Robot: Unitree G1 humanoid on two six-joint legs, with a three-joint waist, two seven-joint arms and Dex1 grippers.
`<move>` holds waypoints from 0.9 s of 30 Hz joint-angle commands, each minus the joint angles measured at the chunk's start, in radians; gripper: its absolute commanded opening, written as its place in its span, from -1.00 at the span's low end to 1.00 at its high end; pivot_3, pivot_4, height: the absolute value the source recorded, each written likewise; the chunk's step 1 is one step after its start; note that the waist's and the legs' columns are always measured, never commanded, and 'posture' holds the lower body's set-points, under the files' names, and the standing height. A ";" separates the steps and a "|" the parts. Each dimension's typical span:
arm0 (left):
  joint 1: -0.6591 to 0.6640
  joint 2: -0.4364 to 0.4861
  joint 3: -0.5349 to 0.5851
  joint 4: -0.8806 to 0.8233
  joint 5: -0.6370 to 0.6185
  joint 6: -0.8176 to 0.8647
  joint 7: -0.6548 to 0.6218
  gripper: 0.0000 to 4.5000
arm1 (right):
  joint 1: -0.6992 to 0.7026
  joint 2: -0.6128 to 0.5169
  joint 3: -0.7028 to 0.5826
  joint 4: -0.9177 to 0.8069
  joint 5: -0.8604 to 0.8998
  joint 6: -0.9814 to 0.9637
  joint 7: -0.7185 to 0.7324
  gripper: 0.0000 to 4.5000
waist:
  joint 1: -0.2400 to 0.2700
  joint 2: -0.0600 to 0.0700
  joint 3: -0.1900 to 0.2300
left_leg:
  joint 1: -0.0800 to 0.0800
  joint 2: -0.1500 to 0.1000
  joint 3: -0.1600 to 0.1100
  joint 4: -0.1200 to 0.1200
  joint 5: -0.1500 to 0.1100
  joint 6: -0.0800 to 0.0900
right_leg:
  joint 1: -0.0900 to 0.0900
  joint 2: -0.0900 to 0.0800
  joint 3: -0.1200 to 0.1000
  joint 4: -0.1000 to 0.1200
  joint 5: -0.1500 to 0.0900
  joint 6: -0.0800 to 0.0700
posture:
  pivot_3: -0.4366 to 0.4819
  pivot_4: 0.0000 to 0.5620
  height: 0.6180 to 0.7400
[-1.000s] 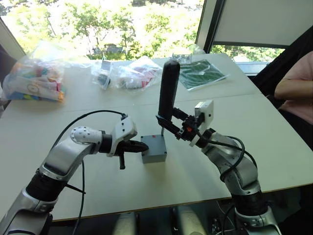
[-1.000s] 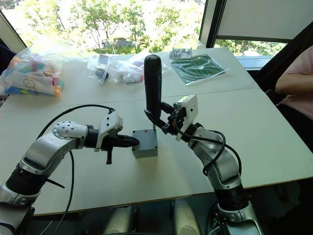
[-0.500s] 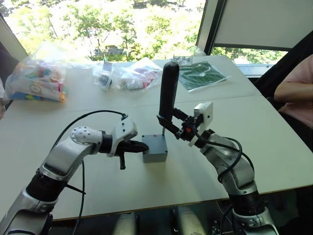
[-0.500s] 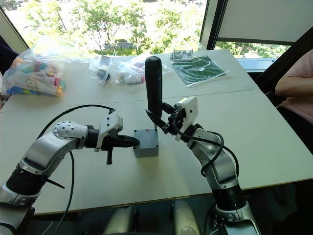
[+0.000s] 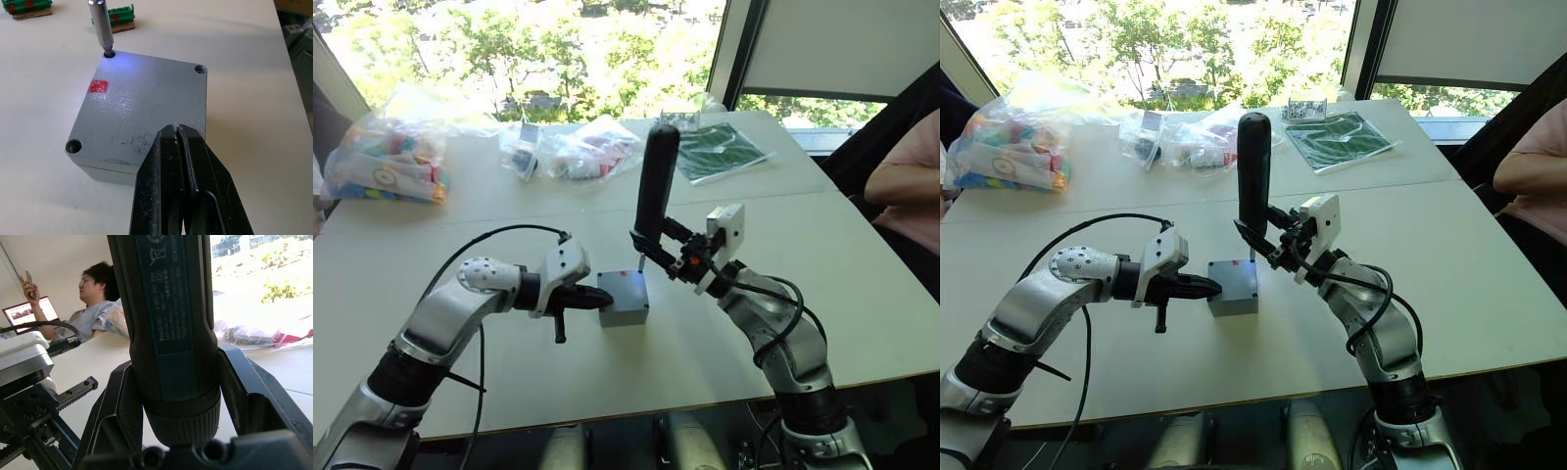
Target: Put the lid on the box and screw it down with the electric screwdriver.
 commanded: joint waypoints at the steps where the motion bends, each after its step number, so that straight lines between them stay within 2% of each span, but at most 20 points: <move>1: 0.015 0.012 0.000 -0.006 0.014 -0.003 -0.002 -1.00 | -0.149 -0.070 -0.175 -0.136 0.194 0.160 -0.072 -0.21 | 0.001 0.002 0.004 | -0.001 0.000 0.000 0.000 0.000 0.000 | 0.000 0.000 0.000 0.000 0.000 0.000 | -0.05 -0.47 1.00; 4: 0.014 0.012 0.009 -0.002 0.006 -0.003 -0.003 -1.00 | -0.289 -0.132 -0.283 -0.135 0.338 0.317 -0.172 -0.21 | 0.001 0.003 0.008 | -0.002 -0.001 0.001 0.000 0.000 0.000 | -0.002 -0.002 0.000 0.000 0.000 0.000 | -0.05 -0.47 1.00; 6: 0.017 0.005 0.042 -0.009 -0.028 0.014 0.001 -1.00 | -0.400 -0.186 -0.325 -0.096 0.353 0.425 -0.259 -0.21 | -0.001 0.004 0.008 | -0.002 -0.001 0.000 -0.001 0.000 0.000 | -0.002 -0.001 0.000 0.000 0.000 0.000 | -0.05 -0.47 1.00; 8: 0.019 -0.014 0.094 -0.024 -0.087 0.050 0.015 -1.00 | -0.467 -0.229 -0.348 -0.041 0.386 0.492 -0.268 -0.21 | -0.004 0.004 0.008 | -0.002 -0.001 0.001 -0.003 0.000 0.000 | -0.004 -0.001 0.000 -0.001 0.000 0.000 | -0.05 -0.47 1.00; 10: 0.012 -0.028 0.133 -0.032 -0.128 0.082 0.031 -1.00 | -0.498 -0.252 -0.365 0.003 0.408 0.531 -0.274 -0.21 | -0.004 0.003 0.008 | -0.002 0.000 0.001 -0.003 0.000 0.000 | -0.004 0.000 0.000 -0.001 -0.001 -0.002 | -0.05 -0.47 1.00; 12: -0.013 -0.042 0.180 -0.041 -0.172 0.116 0.053 -1.00 | -0.499 -0.337 -0.343 0.076 0.358 0.599 -0.259 -0.21 | -0.003 0.003 0.009 | -0.003 0.000 0.000 -0.003 0.000 0.001 | -0.004 0.001 0.000 -0.001 -0.001 -0.002 | -0.05 -0.47 1.00; 14: -0.011 -0.014 0.234 -0.095 -0.224 0.138 0.041 -1.00 | -0.501 -0.417 -0.382 0.218 0.410 0.823 -0.247 -0.21 | -0.002 0.001 0.012 | -0.004 0.000 0.001 -0.002 0.000 0.001 | -0.004 0.000 0.000 -0.001 -0.001 -0.002 | -0.05 -0.47 1.00; 16: 0.002 0.011 0.252 -0.137 -0.250 0.153 0.032 -1.00 | -0.521 -0.443 -0.419 0.321 0.431 0.958 -0.253 -0.21 | 0.002 0.000 0.013 | -0.006 0.000 0.001 -0.002 0.000 0.001 | -0.004 -0.001 0.000 -0.002 -0.001 -0.003 | -0.05 -0.47 1.00; 19: 0.059 0.069 0.265 -0.213 -0.253 0.155 0.027 -1.00 | -0.507 -0.552 -0.341 0.461 0.369 1.126 -0.210 -0.21 | -0.002 0.003 0.013 | -0.012 -0.001 0.002 -0.002 -0.001 0.001 | -0.009 -0.001 0.000 -0.005 0.001 -0.006 | -0.05 -0.47 1.00; 22: 0.099 0.091 0.275 -0.258 -0.263 0.152 0.044 -1.00 | -0.476 -0.614 -0.273 0.512 0.359 1.139 -0.155 -0.21 | -0.002 0.003 0.014 | -0.019 -0.001 0.003 -0.002 -0.001 0.001 | -0.016 -0.001 0.001 -0.005 0.001 -0.003 | -0.05 -0.47 1.00; 27: 0.169 0.084 0.271 -0.320 -0.262 0.144 0.089 -1.00 | -0.502 -0.675 -0.111 0.638 0.357 1.139 -0.102 -0.21 | -0.005 0.004 0.014 | -0.018 -0.001 0.004 -0.002 -0.004 0.007 | -0.016 0.000 0.001 -0.006 0.001 -0.002 | -0.05 -0.47 1.00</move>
